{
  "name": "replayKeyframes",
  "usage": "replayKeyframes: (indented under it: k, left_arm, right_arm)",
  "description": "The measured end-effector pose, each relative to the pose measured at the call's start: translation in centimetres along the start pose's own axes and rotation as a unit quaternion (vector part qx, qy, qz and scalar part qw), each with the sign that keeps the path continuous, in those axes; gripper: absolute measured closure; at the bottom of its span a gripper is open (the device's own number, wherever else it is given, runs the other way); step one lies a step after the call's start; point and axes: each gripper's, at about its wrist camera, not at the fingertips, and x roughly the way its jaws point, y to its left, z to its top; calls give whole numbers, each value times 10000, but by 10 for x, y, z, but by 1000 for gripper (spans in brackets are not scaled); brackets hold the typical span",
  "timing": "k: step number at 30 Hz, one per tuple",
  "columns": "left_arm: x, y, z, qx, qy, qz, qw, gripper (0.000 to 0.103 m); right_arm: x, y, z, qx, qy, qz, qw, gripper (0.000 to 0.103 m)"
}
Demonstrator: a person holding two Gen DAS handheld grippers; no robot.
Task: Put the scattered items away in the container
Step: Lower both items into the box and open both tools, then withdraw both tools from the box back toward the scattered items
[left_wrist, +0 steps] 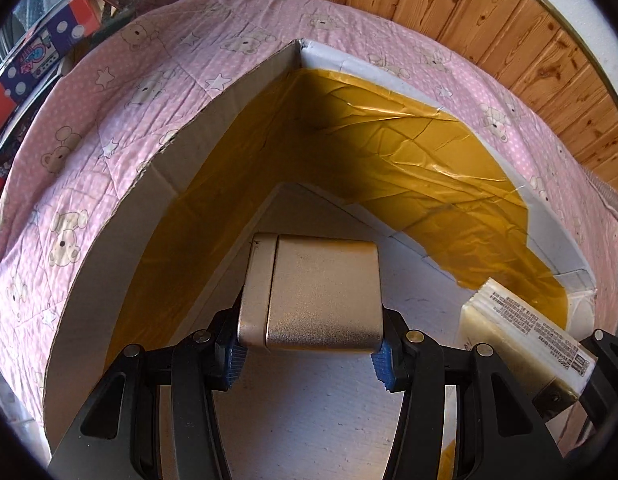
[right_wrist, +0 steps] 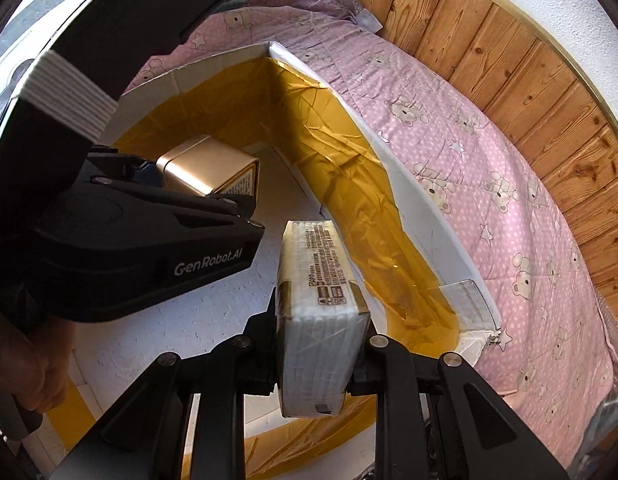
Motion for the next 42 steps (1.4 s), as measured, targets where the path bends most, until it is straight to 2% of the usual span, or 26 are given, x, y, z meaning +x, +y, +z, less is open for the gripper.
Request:
replayKeyframes:
  k: [8, 11, 16, 22, 24, 27, 34, 42]
  left_arm:
    - [9, -4, 10, 119, 45, 12, 9999, 49]
    - [9, -5, 16, 129, -29, -93, 9999, 49]
    - [10, -4, 18, 104, 1, -144, 9998, 48]
    - [-1, -8, 15, 173, -76, -162, 9997, 44]
    - [-8, -9, 13, 150, -106, -202, 9996, 44]
    - [-20, -9, 9, 134, -130, -227, 9996, 44]
    - [-56, -7, -9, 202, -367, -138, 9990, 44]
    - [-103, 3, -62, 214, -695, -158, 9972, 44]
  right_arm:
    - [5, -3, 3, 93, 96, 183, 9997, 79]
    - [7, -5, 4, 179, 162, 243, 9994, 78]
    - [5, -6, 2, 313, 111, 189, 9993, 74]
    - [-12, -2, -6, 509, -160, 224, 9983, 55]
    - [-22, -2, -10, 671, -297, 296, 9969, 41]
    - [-37, -5, -20, 950, -472, 566, 9927, 40]
    - [-62, 1, -45, 1351, -761, 841, 9843, 40]
    - [-93, 33, -81, 1492, -1192, 1251, 9736, 40]
